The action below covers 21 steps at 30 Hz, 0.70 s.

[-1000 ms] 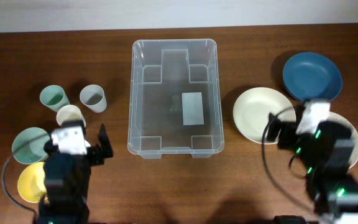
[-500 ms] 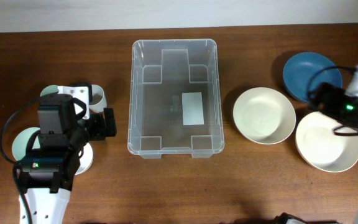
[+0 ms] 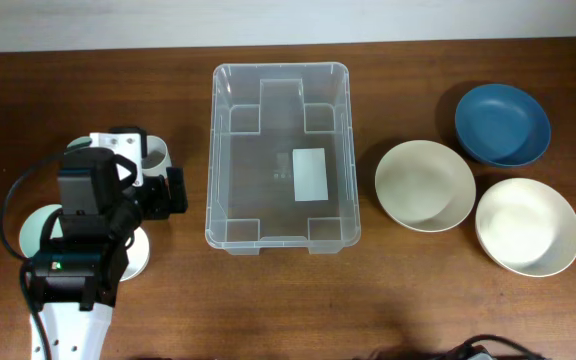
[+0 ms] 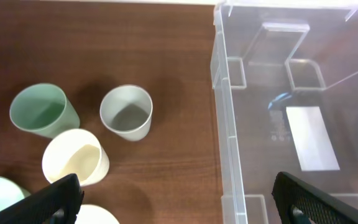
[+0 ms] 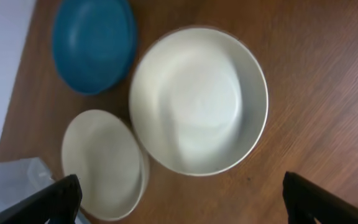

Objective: Pack container
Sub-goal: 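Move the right gripper to the rim of the right cream bowl and grasp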

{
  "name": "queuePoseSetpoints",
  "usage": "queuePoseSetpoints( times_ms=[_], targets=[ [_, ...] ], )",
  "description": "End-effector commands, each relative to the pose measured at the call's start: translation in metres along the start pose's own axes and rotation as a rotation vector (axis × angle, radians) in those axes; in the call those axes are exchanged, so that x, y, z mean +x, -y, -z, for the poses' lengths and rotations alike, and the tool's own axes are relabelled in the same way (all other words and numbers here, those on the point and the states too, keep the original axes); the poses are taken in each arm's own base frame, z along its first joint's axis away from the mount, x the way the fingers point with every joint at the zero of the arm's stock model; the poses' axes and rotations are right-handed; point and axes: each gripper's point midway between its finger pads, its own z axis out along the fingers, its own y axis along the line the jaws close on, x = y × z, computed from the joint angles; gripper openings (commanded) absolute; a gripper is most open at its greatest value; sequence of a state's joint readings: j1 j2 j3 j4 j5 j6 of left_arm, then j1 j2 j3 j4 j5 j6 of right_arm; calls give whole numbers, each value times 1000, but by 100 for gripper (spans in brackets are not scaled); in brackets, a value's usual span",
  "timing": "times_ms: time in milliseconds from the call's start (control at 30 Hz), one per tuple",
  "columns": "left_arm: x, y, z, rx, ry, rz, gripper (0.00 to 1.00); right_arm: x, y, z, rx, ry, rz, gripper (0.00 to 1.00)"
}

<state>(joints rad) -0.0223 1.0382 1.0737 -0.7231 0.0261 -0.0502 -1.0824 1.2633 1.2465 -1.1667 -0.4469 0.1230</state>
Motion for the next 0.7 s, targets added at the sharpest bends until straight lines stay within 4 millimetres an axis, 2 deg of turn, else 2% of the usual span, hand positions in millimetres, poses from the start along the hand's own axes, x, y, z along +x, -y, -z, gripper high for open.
queuePoseSetpoints(
  times_ms=[0,133,267,433,667],
  targets=[
    [-13,0,4,3,40,7,100,21,16,-28,-25,-58,-44,99],
    [-16,0,4,4,52,7,100,31,31,-56,-25,-61,-45,99],
    [-16,0,4,4,52,7,100,38,42,-77,-22,-71,-75,99],
    [-16,0,4,3,53,7,100,43,62,-100,27,-74,-136,99],
    [-16,0,4,4,53,7,100,42,76,-130,27,-96,-171,99]
  ],
)
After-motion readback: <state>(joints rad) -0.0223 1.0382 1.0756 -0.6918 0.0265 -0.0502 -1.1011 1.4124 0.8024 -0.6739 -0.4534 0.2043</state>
